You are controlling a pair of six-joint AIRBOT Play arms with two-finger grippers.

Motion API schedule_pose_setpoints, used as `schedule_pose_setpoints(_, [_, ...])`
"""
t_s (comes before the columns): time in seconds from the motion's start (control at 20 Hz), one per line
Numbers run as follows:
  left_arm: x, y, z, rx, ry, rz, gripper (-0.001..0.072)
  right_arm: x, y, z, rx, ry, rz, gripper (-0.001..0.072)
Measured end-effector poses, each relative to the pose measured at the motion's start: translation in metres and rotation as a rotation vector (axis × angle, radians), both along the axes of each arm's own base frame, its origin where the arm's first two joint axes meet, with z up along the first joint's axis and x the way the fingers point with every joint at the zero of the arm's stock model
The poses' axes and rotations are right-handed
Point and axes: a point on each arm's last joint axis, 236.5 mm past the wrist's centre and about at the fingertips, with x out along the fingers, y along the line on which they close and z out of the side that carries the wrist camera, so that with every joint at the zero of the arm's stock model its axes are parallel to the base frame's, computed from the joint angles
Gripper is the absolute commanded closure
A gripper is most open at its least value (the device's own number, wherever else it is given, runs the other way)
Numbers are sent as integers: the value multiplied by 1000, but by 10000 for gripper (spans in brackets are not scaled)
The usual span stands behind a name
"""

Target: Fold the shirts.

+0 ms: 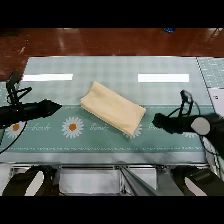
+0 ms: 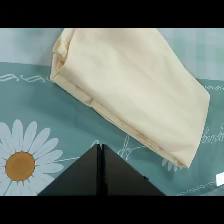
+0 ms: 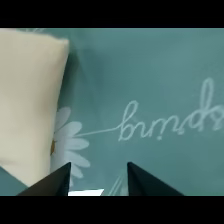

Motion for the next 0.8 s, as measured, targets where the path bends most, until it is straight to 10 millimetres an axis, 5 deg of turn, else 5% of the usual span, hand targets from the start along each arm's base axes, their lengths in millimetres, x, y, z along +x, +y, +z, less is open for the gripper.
schedule_pose_setpoints(0.35, [-6, -3, -5, 10, 12, -38, 679, 3, 52, -40, 284, 42, -54, 303])
schedule_pose_setpoints(0.7, [-9, -4, -6, 10, 22, -52, 679, 51, 82, -47, 376, 33, -36, 314])
schedule_pose_setpoints(0.75, [-9, -4, -6, 10, 22, -52, 680, 60, 87, -46, 383, 29, -25, 427])
schedule_pose_setpoints(0.8, [-9, -4, -6, 9, 23, -53, 679, 69, 92, -46, 383, 21, -5, 650])
